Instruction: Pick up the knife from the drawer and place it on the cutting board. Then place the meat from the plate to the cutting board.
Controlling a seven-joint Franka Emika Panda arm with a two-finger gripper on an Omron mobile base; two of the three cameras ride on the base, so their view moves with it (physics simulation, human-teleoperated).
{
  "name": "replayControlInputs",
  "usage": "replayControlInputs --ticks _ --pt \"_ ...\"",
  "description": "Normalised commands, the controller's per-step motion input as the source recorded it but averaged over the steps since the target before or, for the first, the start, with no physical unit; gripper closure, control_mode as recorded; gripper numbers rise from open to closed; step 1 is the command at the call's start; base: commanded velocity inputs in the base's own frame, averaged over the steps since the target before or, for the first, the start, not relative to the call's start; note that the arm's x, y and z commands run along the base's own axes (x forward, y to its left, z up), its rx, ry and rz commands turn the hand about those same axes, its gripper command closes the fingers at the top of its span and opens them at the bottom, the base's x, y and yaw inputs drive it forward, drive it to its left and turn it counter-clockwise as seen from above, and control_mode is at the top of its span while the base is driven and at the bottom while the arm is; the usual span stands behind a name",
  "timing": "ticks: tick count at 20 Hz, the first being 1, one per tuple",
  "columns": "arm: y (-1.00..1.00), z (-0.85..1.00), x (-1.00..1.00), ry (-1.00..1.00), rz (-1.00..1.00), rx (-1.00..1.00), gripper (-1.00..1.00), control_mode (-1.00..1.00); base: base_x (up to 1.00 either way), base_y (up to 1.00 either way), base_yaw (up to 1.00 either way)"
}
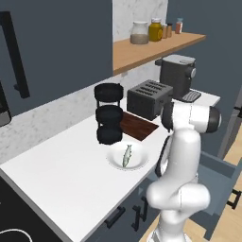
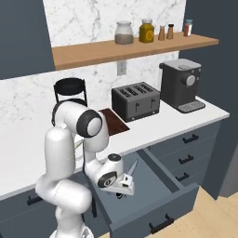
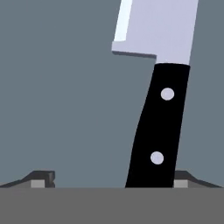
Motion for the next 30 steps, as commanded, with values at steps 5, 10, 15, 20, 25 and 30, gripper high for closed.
replayControlInputs --ticks 5,10,15,20,25,30 --pt "-0.15 -0.05 -0.03 0.00 -0.01 0.07 1.00 -1.00 0.00 0.00 0.00" --pt "-0.24 0.52 -0.19 0.00 0.00 0.04 1.00 -1.00 0.00 0.00 0.00" --pt "-0.02 1.00 -0.42 0.00 0.00 0.00 1.00 -1.00 0.00 0.00 0.00" --pt "0.00 1.00 -0.45 0.00 0.05 0.00 1.00 -1.00 0.00 0.00 0.00" --pt "0.00 1.00 -0.90 0.00 0.19 0.01 1.00 -1.00 0.00 0.00 0.00" --pt "0.00 1.00 -1.00 0.00 0.16 0.04 1.00 -1.00 0.00 0.00 0.00"
